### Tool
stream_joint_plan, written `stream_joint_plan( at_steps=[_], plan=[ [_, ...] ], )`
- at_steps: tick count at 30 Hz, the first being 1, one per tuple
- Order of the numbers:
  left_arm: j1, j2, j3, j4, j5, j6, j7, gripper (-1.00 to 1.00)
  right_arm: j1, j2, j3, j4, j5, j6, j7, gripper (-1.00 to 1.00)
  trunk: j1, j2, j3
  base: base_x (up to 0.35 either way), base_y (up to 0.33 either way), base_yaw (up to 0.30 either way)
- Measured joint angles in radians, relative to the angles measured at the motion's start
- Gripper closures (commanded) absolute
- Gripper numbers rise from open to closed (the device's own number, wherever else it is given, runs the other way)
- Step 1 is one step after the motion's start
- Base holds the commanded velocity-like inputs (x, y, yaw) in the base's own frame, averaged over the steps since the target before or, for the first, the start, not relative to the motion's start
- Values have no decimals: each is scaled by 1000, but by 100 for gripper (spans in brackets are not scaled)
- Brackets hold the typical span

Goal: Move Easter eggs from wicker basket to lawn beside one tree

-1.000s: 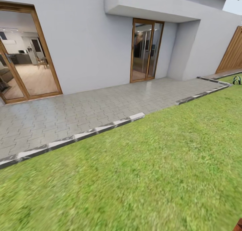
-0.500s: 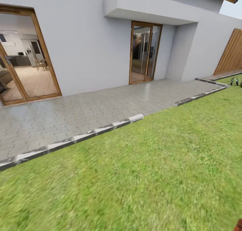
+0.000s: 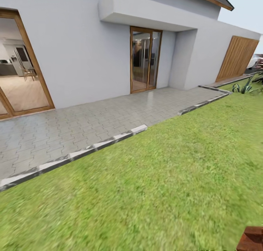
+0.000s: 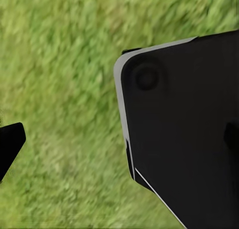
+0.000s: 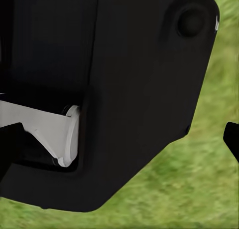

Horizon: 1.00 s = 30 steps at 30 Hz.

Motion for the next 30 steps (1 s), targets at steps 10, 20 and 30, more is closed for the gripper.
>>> stream_joint_plan(
  at_steps=[10,20,30],
  plan=[
    [0,0,0,0,0,0,0,-100,0,0,0,0,0,0,0,-100,0,0,12,0,0,-213],
    [0,0,0,0,0,0,0,-100,0,0,0,0,0,0,0,-100,0,0,24,0,0,-213],
    [0,0,0,0,0,0,0,-100,0,0,0,0,0,-1,0,-100,0,0,36,0,0,-210]
  ],
)
